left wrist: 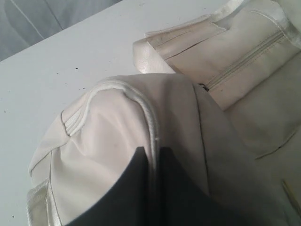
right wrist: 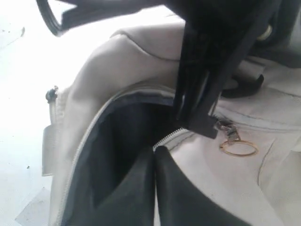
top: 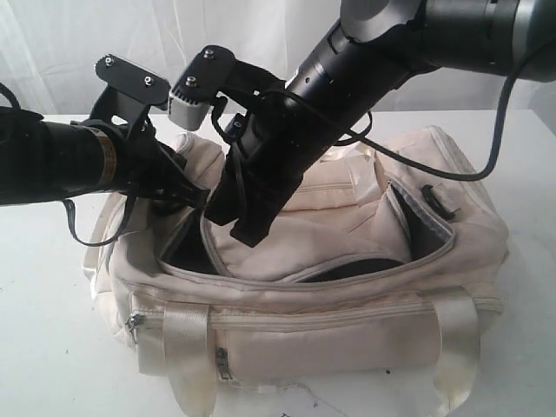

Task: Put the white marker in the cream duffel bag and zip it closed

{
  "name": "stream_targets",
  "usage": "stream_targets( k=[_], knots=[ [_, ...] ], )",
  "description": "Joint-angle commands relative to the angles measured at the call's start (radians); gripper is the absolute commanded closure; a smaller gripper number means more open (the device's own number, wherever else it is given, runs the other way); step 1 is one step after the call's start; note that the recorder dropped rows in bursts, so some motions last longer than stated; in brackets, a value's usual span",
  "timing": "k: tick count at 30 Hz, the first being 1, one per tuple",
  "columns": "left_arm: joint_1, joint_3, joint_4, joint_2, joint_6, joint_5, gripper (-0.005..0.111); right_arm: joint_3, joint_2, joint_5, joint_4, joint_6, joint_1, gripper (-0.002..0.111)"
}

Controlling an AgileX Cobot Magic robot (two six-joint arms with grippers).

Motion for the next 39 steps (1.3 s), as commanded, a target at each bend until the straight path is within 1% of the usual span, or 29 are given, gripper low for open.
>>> stream_targets(
  k=[1,3,5,6,11,13,20,26,35,37,39],
  knots=[
    [0.002,0.000,0.010,0.000,0.001,0.019,0.107,-0.002,-0.011,-0.021,-0.070,0.026,0.001,0.108],
    [0.002,0.000,0.010,-0.006,0.001,0.019,0.107,-0.002,-0.006,-0.074,-0.123,0.067,-0.002,0.108],
    [0.002,0.000,0.010,-0.017,0.001,0.017,0.107,-0.002,0.003,-0.133,-0.149,0.078,-0.003,0.103],
    [0.002,0.000,0.010,-0.022,0.001,0.019,0.107,-0.002,0.008,-0.160,-0.152,0.080,-0.008,0.100],
    [0.002,0.000,0.008,-0.060,-0.003,0.035,0.107,0.002,0.043,-0.264,-0.121,0.115,-0.044,0.076],
    [0.002,0.000,0.002,-0.076,-0.003,0.046,0.107,0.002,0.053,-0.269,-0.088,0.106,-0.063,0.072],
    [0.002,0.000,0.002,-0.099,-0.003,0.067,0.107,0.002,0.092,-0.242,-0.036,0.061,-0.083,0.072],
    [0.002,0.000,0.002,-0.098,-0.005,0.067,0.107,0.002,0.124,-0.210,0.097,-0.035,-0.083,0.072],
    [0.002,0.000,0.002,-0.098,-0.005,0.067,0.107,0.002,0.159,-0.181,0.164,-0.090,-0.083,0.071],
    [0.002,0.000,0.002,-0.098,-0.005,0.067,0.107,0.002,0.170,-0.166,0.186,-0.110,-0.083,0.070],
    [0.002,0.000,0.002,-0.098,-0.005,0.067,0.107,0.002,0.183,-0.152,0.209,-0.127,-0.083,0.066]
  ],
)
